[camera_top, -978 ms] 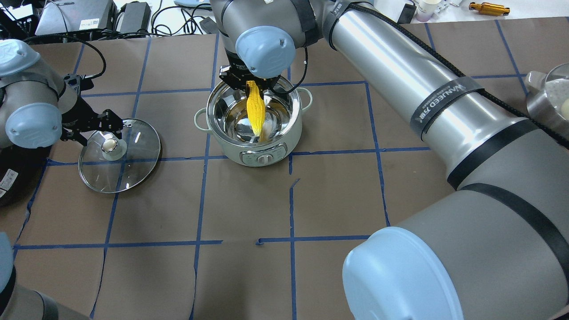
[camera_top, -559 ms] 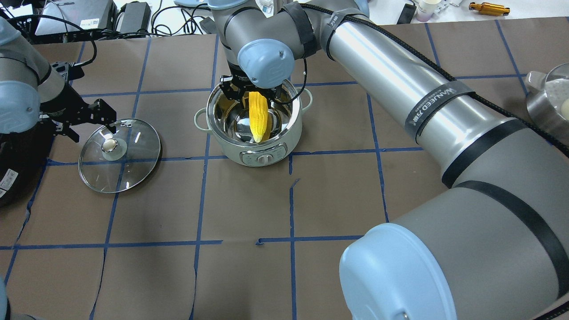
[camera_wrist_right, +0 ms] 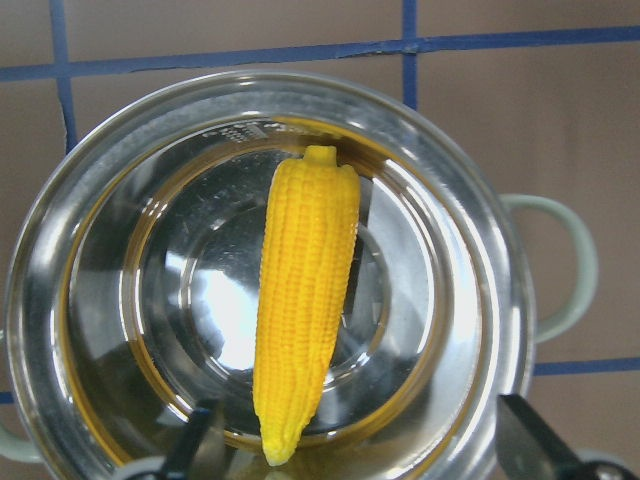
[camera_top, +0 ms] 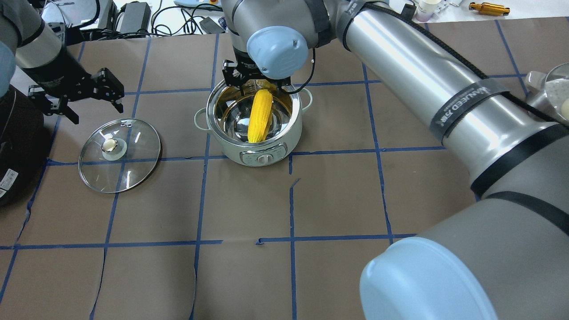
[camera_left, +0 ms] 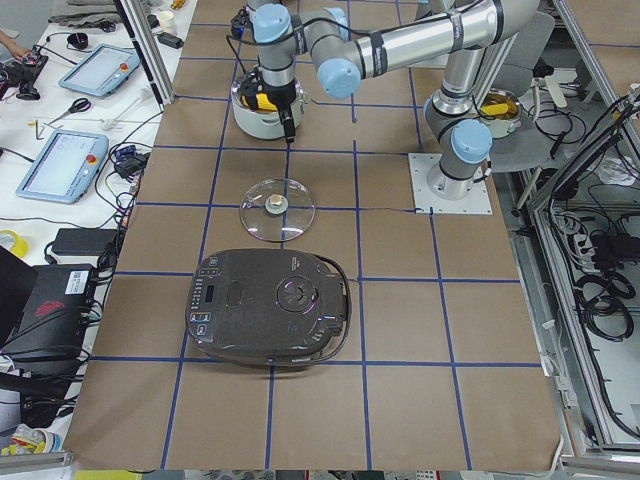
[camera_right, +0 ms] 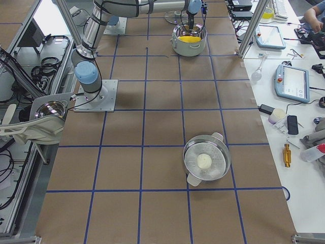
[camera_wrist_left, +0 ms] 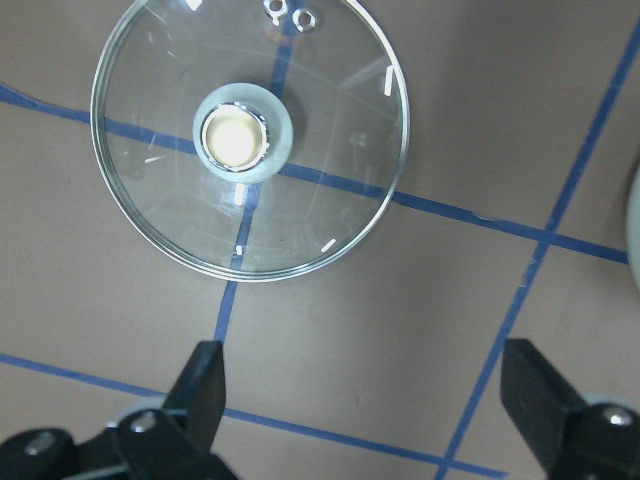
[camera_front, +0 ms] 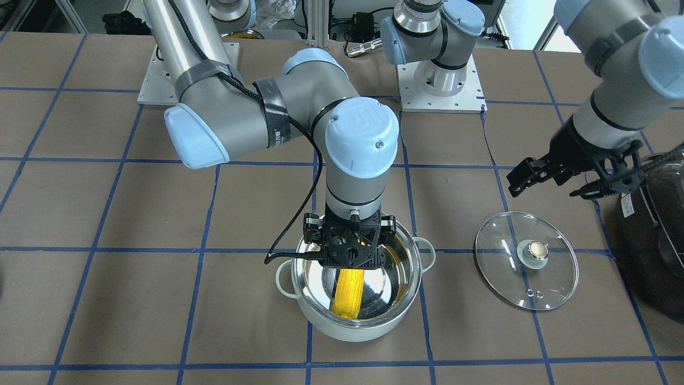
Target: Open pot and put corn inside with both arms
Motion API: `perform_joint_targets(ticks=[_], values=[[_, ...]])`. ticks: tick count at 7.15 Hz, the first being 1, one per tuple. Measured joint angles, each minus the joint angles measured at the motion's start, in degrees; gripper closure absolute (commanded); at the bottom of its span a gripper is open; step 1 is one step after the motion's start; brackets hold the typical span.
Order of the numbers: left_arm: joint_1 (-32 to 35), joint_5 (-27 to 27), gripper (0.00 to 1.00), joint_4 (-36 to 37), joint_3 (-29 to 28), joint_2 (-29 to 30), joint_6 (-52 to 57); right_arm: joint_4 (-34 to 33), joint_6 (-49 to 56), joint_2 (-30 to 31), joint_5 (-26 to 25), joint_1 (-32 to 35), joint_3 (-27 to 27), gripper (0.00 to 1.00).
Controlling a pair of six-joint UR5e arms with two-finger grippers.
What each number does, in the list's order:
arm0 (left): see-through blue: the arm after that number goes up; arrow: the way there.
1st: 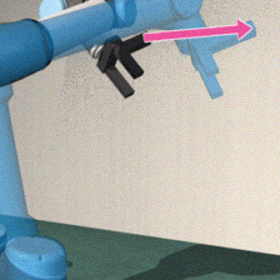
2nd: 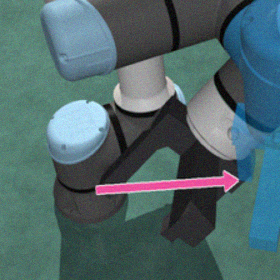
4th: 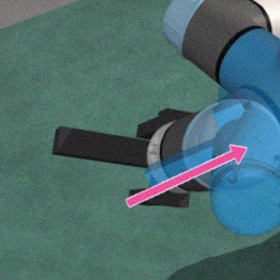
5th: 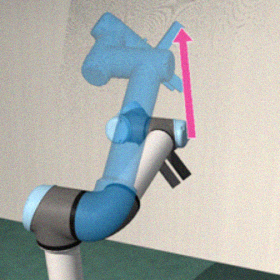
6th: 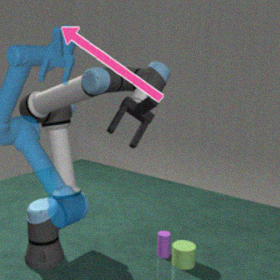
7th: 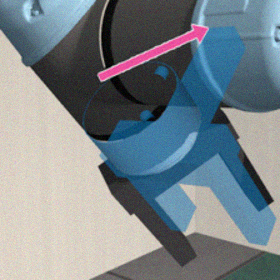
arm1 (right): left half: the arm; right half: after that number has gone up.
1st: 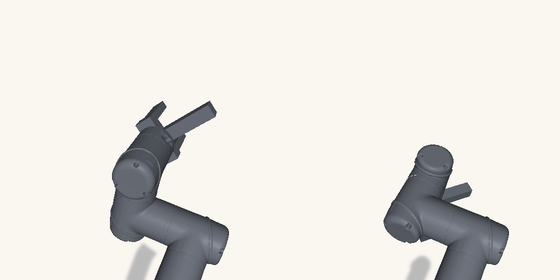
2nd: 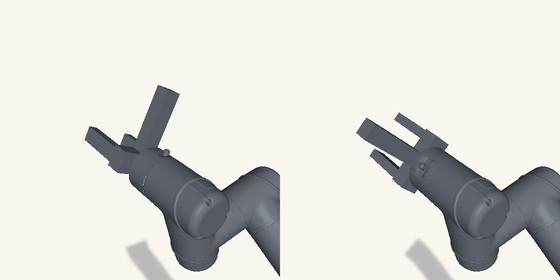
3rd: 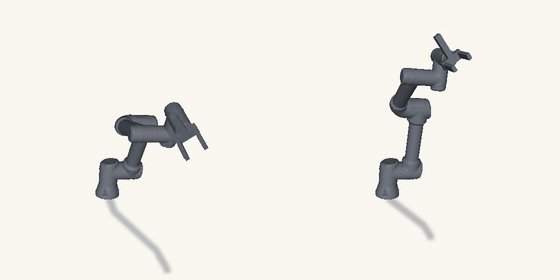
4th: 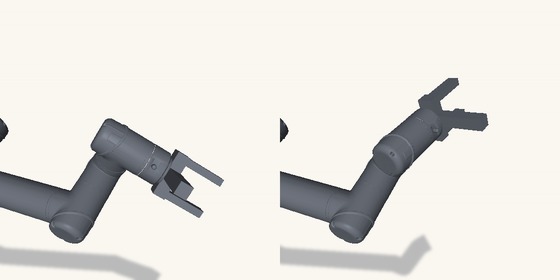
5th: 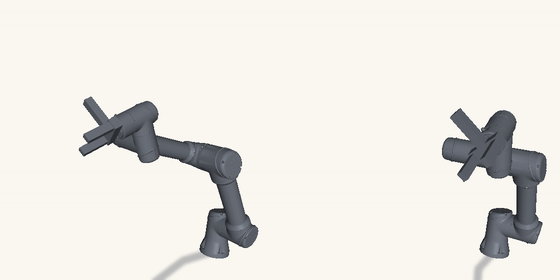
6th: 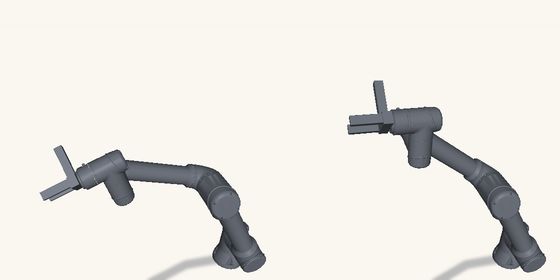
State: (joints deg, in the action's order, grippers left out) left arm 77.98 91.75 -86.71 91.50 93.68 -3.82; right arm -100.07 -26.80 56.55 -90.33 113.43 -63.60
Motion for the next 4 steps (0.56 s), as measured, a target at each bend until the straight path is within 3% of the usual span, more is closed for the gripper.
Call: perform_joint_targets(ticks=[2,4], values=[[8.3,-0.2,0.01,-5.4,-2.4,-4.3,-6.7,1.9,1.8,7.9,1.0,-7.1,-6.7,0.0],[14.7,-0.5,0.01,-6.1,-2.9,-7.3,-9.4,2.2,12.2,18.6,3.3,-17.0,-18.0,0.0]])
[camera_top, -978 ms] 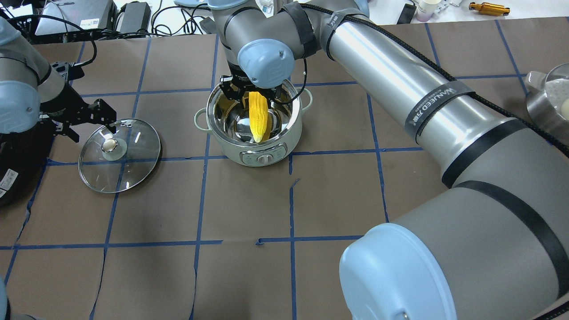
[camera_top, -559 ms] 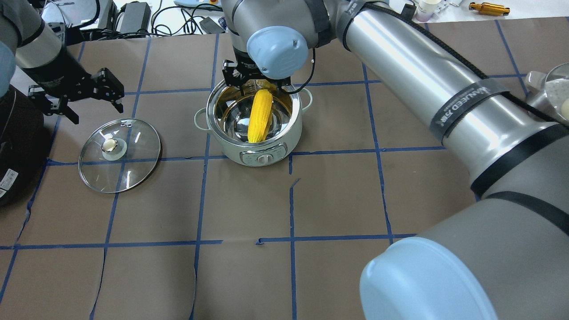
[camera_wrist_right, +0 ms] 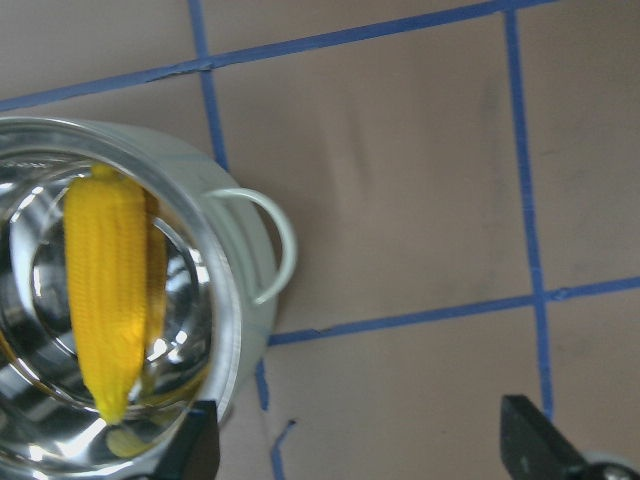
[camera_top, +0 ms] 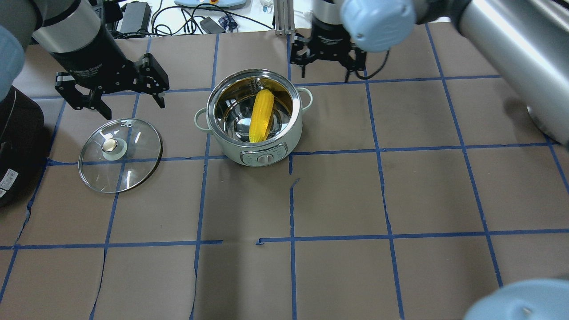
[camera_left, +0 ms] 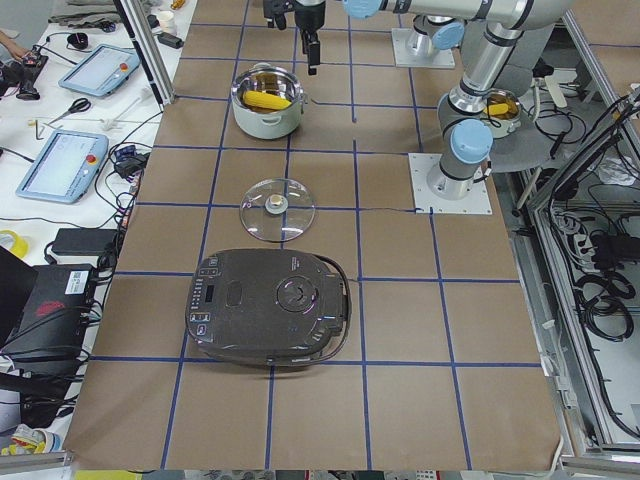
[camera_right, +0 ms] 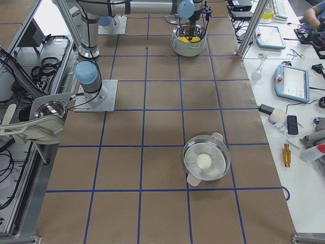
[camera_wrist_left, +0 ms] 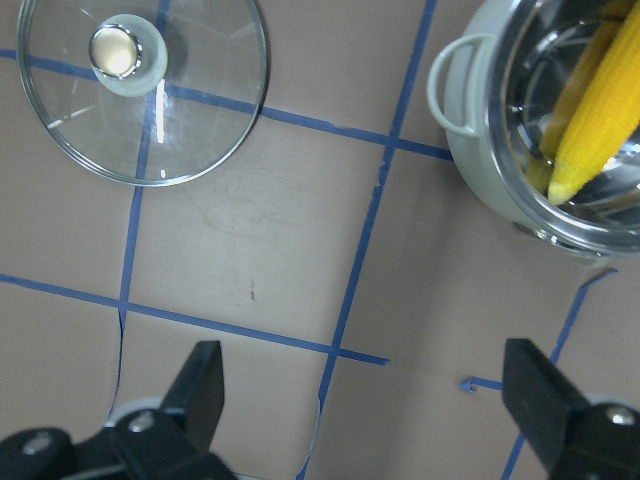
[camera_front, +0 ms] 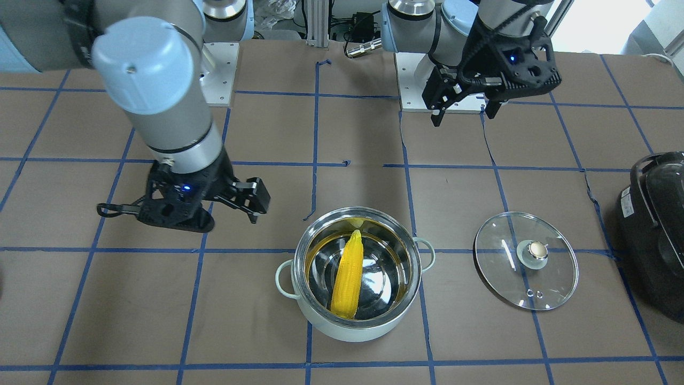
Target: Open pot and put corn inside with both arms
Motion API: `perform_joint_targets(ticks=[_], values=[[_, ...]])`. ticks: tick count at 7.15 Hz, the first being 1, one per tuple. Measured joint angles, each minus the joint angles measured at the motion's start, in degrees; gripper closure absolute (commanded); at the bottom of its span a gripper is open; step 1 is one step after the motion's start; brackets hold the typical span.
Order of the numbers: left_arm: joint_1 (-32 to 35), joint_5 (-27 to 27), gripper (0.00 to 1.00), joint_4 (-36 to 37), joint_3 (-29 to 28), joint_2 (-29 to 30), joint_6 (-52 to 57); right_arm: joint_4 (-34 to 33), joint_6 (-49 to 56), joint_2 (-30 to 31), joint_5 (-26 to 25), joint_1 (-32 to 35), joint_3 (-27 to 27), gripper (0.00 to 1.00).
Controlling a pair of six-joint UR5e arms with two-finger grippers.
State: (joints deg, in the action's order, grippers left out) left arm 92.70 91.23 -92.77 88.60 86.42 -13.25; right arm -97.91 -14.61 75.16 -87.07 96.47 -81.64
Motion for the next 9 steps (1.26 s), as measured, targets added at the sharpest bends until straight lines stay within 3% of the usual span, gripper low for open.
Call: perform_joint_targets(ticks=[3,5,9], values=[[1.5,-2.7,0.01,3.1,0.0,-1.0,9.2,1.7,13.7,12.0,-1.8,-9.5,-11.1,0.0],[0.9,-2.8,0.0,3.8,-0.3,-1.6,9.5,6.2,12.4,15.4,-5.8,-10.2,-12.4,0.0],[-2.3,-1.7,0.0,3.9,-0.5,-2.6,10.1,7.6,8.9,16.4,-6.3,-8.4,-11.5,0.0]])
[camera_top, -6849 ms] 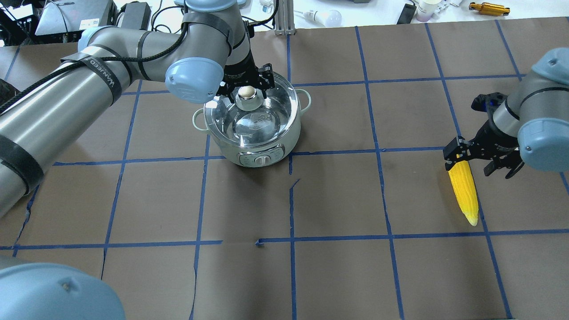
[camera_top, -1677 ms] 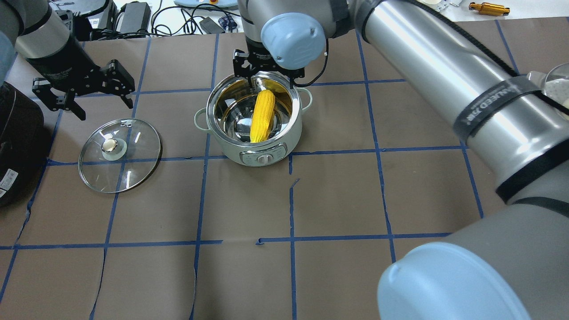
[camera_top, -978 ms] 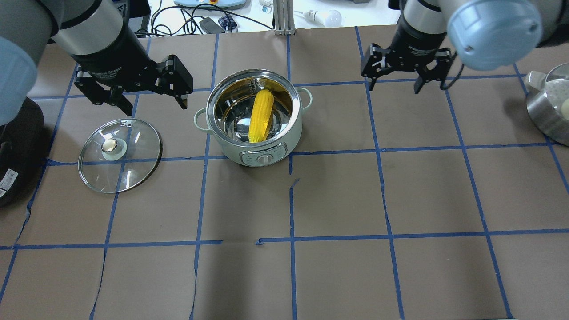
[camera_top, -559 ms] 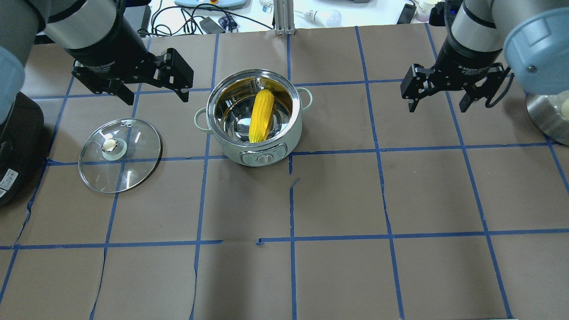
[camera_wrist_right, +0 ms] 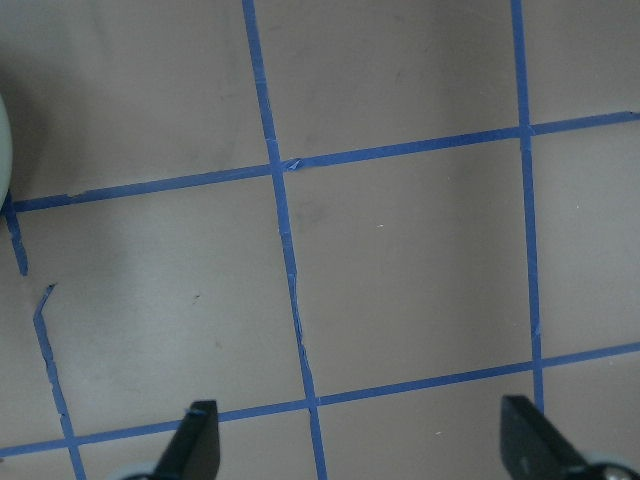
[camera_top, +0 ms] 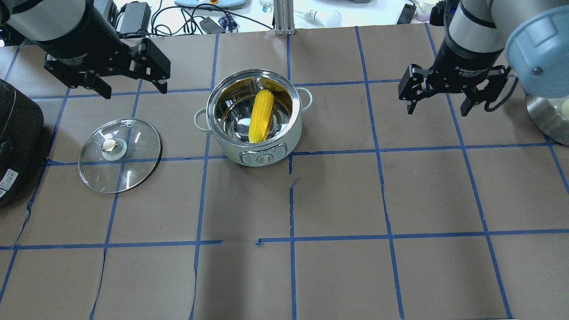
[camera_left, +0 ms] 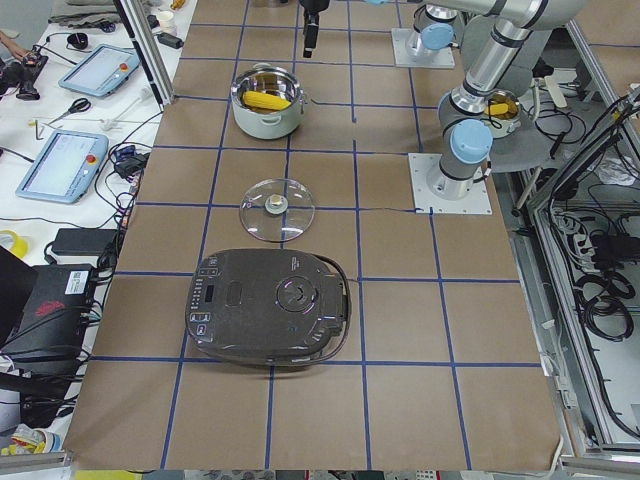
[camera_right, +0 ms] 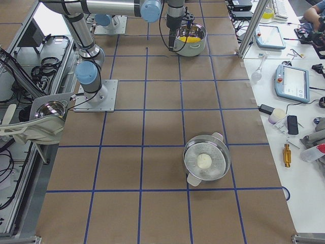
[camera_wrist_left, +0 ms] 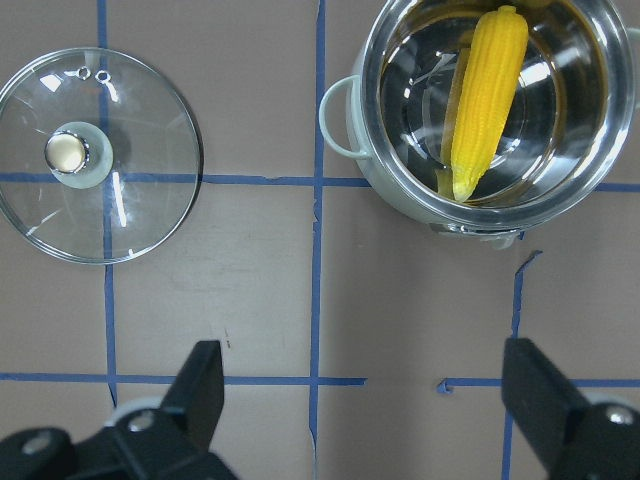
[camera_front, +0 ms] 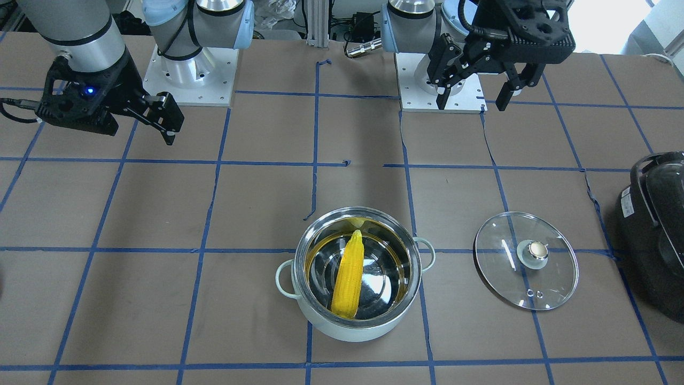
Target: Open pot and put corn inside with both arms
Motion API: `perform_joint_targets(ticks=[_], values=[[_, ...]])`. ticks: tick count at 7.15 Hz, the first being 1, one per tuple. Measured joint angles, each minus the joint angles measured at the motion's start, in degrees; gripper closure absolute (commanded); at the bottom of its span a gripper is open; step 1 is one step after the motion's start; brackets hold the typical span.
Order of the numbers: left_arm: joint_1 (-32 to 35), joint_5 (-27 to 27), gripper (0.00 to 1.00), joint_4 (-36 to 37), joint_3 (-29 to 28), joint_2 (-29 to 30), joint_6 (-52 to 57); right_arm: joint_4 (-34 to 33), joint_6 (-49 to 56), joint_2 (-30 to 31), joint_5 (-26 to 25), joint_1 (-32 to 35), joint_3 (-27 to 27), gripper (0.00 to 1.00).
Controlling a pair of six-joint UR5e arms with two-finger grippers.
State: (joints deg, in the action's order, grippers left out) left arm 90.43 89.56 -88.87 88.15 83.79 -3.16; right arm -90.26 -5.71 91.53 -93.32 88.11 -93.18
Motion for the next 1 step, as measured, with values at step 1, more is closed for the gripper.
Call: perform_joint_targets(ticks=[1], values=[[-0.1,0.3,0.0,0.0,0.2,-0.2,0.1,0.0,0.6,0.4,0.3,0.1,0.0,0.0]])
